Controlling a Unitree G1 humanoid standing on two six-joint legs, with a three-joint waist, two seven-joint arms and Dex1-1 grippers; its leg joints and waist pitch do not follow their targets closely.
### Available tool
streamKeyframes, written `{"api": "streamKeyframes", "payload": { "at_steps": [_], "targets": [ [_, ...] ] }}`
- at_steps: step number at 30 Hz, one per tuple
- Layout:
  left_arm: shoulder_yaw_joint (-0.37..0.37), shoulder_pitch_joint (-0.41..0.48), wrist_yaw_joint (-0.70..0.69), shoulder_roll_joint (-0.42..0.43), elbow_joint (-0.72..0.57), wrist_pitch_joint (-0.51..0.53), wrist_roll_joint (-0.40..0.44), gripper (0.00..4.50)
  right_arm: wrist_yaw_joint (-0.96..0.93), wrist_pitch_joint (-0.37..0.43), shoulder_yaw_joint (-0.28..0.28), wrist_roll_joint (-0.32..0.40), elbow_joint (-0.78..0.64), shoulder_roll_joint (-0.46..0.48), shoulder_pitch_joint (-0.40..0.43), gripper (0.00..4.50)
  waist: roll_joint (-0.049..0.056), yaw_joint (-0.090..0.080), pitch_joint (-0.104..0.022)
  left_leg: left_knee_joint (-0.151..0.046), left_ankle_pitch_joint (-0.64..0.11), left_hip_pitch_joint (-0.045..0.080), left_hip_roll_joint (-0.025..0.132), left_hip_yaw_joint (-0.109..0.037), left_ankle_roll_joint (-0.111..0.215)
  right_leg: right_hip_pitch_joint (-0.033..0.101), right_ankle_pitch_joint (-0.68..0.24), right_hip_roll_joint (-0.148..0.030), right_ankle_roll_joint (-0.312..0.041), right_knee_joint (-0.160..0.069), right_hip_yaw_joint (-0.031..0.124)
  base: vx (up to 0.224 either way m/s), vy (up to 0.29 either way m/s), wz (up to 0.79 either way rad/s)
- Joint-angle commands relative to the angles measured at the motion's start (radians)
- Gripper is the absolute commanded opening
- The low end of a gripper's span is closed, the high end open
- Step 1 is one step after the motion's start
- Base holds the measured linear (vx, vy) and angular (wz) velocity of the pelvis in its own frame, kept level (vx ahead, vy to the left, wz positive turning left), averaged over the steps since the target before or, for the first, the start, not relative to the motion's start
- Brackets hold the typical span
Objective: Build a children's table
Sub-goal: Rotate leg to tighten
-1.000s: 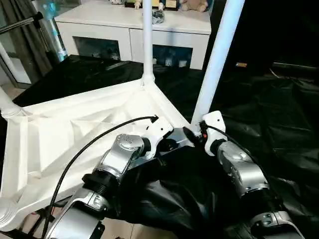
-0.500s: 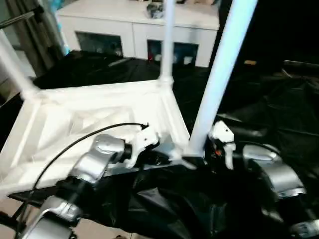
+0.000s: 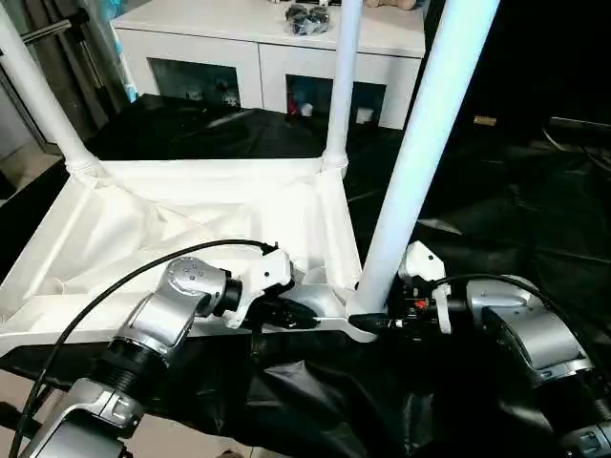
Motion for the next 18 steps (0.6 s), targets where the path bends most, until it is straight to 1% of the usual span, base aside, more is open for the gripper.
{"api": "streamKeyframes", "payload": {
  "at_steps": [1,3,5,6,7,8,9,10,11,12,13,14,15,16,17,18],
  "targets": [
    [-0.008,-0.011,0.058,-0.025,0.011,0.007,0.010,0.00,0.003,0.012,0.051,-0.004,-0.023,0.029,0.012,2.72,-0.012,0.002,-0.055,-0.061,-0.226,0.008,0.019,0.001,0.045,0.047,-0.221,-0.038,-0.222,-0.056,0.032,0.000,0.000,0.00],
    [0.005,-0.021,0.109,-0.047,0.026,0.028,0.019,0.00,-0.073,0.005,0.033,-0.019,-0.008,0.060,0.022,2.70,-0.013,0.001,-0.054,-0.062,-0.228,0.008,0.019,0.001,0.040,0.047,-0.231,-0.039,-0.219,-0.057,0.032,0.000,0.000,0.00],
    [0.010,-0.026,0.131,-0.057,0.032,0.037,0.024,0.00,-0.108,0.006,0.023,-0.025,-0.002,0.072,0.026,2.70,-0.013,0.000,-0.051,-0.063,-0.250,0.010,0.017,0.001,0.034,0.043,-0.269,-0.038,-0.210,-0.063,0.032,0.000,0.000,0.00],
    [0.021,-0.044,0.186,-0.084,0.053,0.053,0.033,0.00,-0.207,0.007,-0.002,-0.043,0.027,0.110,0.031,2.70,-0.007,-0.001,-0.050,-0.065,-0.274,0.012,0.017,-0.001,0.021,0.042,-0.319,-0.039,-0.193,-0.067,0.032,0.000,0.000,0.00],
    [0.026,-0.054,0.213,-0.098,0.065,0.060,0.038,0.00,-0.248,0.013,-0.011,-0.050,0.045,0.129,0.031,2.70,-0.009,-0.004,-0.048,-0.066,-0.287,0.013,0.016,0.000,0.016,0.038,-0.341,-0.038,-0.187,-0.073,0.033,0.000,0.000,0.00],
    [0.039,-0.086,0.293,-0.145,0.103,0.078,0.049,0.00,-0.368,0.029,-0.032,-0.073,0.101,0.185,0.025,2.69,-0.005,-0.008,-0.047,-0.066,-0.313,0.017,0.013,-0.001,0.001,0.033,-0.384,-0.038,-0.176,-0.078,0.032,0.000,0.000,0.00],
    [0.040,-0.090,0.303,-0.151,0.107,0.080,0.051,0.00,-0.382,0.031,-0.033,-0.077,0.107,0.192,0.023,2.69,-0.008,-0.012,-0.045,-0.067,-0.323,0.015,0.011,-0.003,-0.008,0.034,-0.407,-0.037,-0.168,-0.079,0.029,-0.051,0.004,-0.03],
    [0.043,-0.101,0.332,-0.169,0.120,0.085,0.056,0.00,-0.420,0.037,-0.035,-0.087,0.126,0.211,0.019,2.69,-0.011,-0.014,-0.047,-0.070,-0.339,0.014,0.009,-0.008,-0.015,0.039,-0.453,-0.038,-0.144,-0.083,0.026,-0.050,0.012,-0.05],
    [0.046,-0.120,0.387,-0.207,0.144,0.095,0.065,0.00,-0.501,0.048,-0.039,-0.105,0.157,0.256,0.004,2.69,-0.008,-0.017,-0.042,-0.071,-0.362,0.016,0.009,-0.008,-0.015,0.033,-0.495,-0.038,-0.128,-0.091,0.025,-0.050,0.012,-0.05],
    [0.046,-0.120,0.387,-0.208,0.144,0.095,0.065,0.00,-0.502,0.048,-0.039,-0.106,0.158,0.257,0.004,2.69,-0.008,-0.019,-0.042,-0.070,-0.378,0.019,0.008,-0.008,-0.016,0.029,-0.519,-0.038,-0.121,-0.094,0.024,0.000,0.000,0.00],
    [0.043,-0.125,0.409,-0.227,0.152,0.099,0.071,0.00,-0.560,0.067,-0.047,-0.113,0.178,0.289,-0.010,2.69,-0.008,-0.023,-0.041,-0.069,-0.404,0.024,0.006,-0.012,-0.017,0.028,-0.563,-0.039,-0.107,-0.100,0.020,0.000,0.000,0.00],
    [0.040,-0.128,0.425,-0.242,0.158,0.100,0.074,0.00,-0.604,0.084,-0.054,-0.119,0.192,0.314,-0.020,2.69,-0.009,-0.028,-0.040,-0.071,-0.414,0.020,0.004,-0.015,-0.018,0.030,-0.593,-0.039,-0.089,-0.105,0.017,0.000,0.000,0.00],
    [0.037,-0.128,0.426,-0.247,0.157,0.101,0.075,0.00,-0.617,0.088,-0.054,-0.122,0.196,0.323,-0.024,2.69,-0.008,-0.029,-0.040,-0.072,-0.420,0.021,0.004,-0.016,-0.018,0.028,-0.607,-0.040,-0.081,-0.110,0.016,0.000,0.000,0.00],
    [0.027,-0.125,0.429,-0.264,0.152,0.102,0.078,0.00,-0.666,0.101,-0.054,-0.134,0.210,0.354,-0.039,2.69,-0.008,-0.033,-0.039,-0.072,-0.431,0.021,0.004,-0.018,-0.016,0.027,-0.618,-0.039,-0.071,-0.113,0.014,0.000,0.000,0.00],
    [0.018,-0.121,0.425,-0.272,0.145,0.102,0.079,0.00,-0.683,0.089,-0.047,-0.144,0.217,0.368,-0.046,2.69,-0.001,-0.035,-0.040,-0.071,-0.448,0.024,0.003,-0.021,-0.020,0.023,-0.630,-0.040,-0.068,-0.115,0.011,0.000,0.000,0.00],
    [0.011,-0.117,0.418,-0.278,0.139,0.101,0.081,0.00,-0.695,0.076,-0.044,-0.153,0.222,0.377,-0.050,2.69,-0.002,-0.039,-0.038,-0.073,-0.465,0.023,0.003,-0.023,-0.019,0.024,-0.641,-0.040,-0.060,-0.121,0.007,0.000,0.000,0.00]
  ]
}}
